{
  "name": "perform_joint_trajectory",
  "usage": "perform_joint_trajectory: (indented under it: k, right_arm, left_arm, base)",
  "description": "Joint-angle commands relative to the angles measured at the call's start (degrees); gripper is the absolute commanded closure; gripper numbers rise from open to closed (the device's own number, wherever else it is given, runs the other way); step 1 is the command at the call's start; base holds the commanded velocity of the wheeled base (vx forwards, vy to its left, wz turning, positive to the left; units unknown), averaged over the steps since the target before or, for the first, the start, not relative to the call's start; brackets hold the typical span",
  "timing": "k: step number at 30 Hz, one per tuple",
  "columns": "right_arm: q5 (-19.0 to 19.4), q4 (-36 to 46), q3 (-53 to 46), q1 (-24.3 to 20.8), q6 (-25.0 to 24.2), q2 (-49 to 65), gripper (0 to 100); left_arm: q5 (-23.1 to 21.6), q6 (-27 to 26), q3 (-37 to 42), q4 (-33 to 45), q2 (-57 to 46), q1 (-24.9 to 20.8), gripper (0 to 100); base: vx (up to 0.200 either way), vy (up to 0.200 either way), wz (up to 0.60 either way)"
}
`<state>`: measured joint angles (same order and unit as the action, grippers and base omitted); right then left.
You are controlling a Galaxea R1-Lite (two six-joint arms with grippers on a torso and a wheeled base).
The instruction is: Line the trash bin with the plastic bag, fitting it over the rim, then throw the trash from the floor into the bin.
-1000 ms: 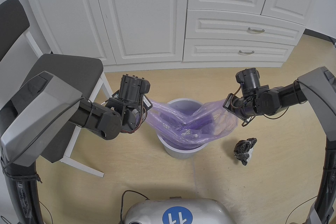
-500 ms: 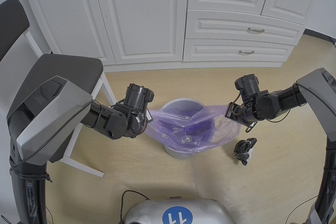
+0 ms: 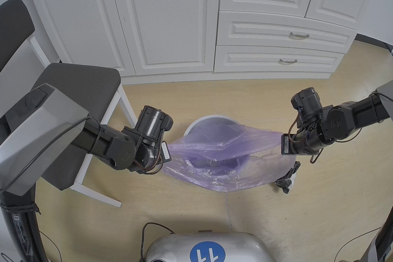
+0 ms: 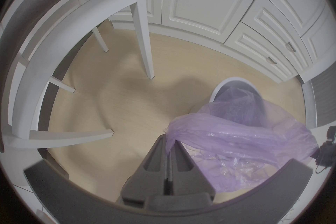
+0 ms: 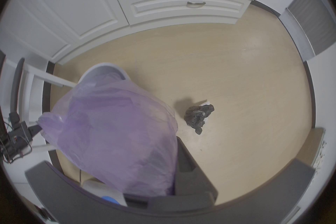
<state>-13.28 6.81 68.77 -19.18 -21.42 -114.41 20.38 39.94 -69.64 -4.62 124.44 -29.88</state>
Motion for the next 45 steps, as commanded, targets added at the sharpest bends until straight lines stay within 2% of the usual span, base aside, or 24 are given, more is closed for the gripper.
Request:
perform_joint_trajectory:
  k: [1,11,16,19,27,34,40,41,42,43,45]
  right_arm:
    - [0.0,0.5,-3.0,-0.1,2.5,3.7,100]
    - [0.1,7.6,-5.0,-1.7,8.7,1.6,100]
    - [0.0,7.6,-4.5,-1.7,8.9,-1.5,100]
    - [0.0,6.2,-2.3,-1.7,7.7,-5.5,100]
    - [-0.2,-4.3,6.1,-2.1,-8.0,-14.1,100]
    - [-0.2,-13.1,6.9,-1.3,-11.8,-15.1,100]
    - [-1.5,-13.3,5.1,-1.3,-10.7,-14.7,100]
    - [-3.6,-13.2,3.6,-1.0,-7.8,-14.4,100]
    - [-4.0,-13.3,3.2,-0.9,-7.1,-14.4,100]
    - [-5.4,-13.4,1.7,-0.3,-4.2,-14.4,100]
    - [-6.4,-13.7,0.7,-0.1,-2.4,-14.3,100]
  left_arm:
    - [-0.6,-0.6,3.4,0.0,-2.9,-0.6,100]
    - [-0.6,-0.5,4.3,0.2,-1.2,-2.1,100]
    - [-0.6,-0.5,2.6,0.2,1.8,-2.1,100]
    - [-0.3,-0.4,-1.6,0.0,5.5,-1.8,100]
    - [-0.1,0.6,-13.7,0.0,11.5,0.0,100]
    - [0.0,2.2,-16.9,0.0,10.8,2.4,100]
    - [0.1,2.2,-15.4,0.4,10.6,2.6,100]
    - [0.1,1.8,-13.4,1.0,10.0,2.5,100]
    - [0.1,1.7,-13.1,1.1,9.9,2.5,100]
    - [0.0,1.5,-11.7,1.8,9.8,2.5,100]
    - [0.0,1.5,-10.8,2.3,9.8,2.5,100]
  base:
    - [0.000,0.000,0.00]
    - [0.000,0.000,0.00]
    - [0.000,0.000,0.00]
    - [0.000,0.000,0.00]
    - [0.000,0.000,0.00]
    - [0.000,0.000,0.00]
    - [0.000,0.000,0.00]
    - [0.000,0.000,0.00]
    - [0.000,0.000,0.00]
    - [0.000,0.000,0.00]
    - [0.000,0.000,0.00]
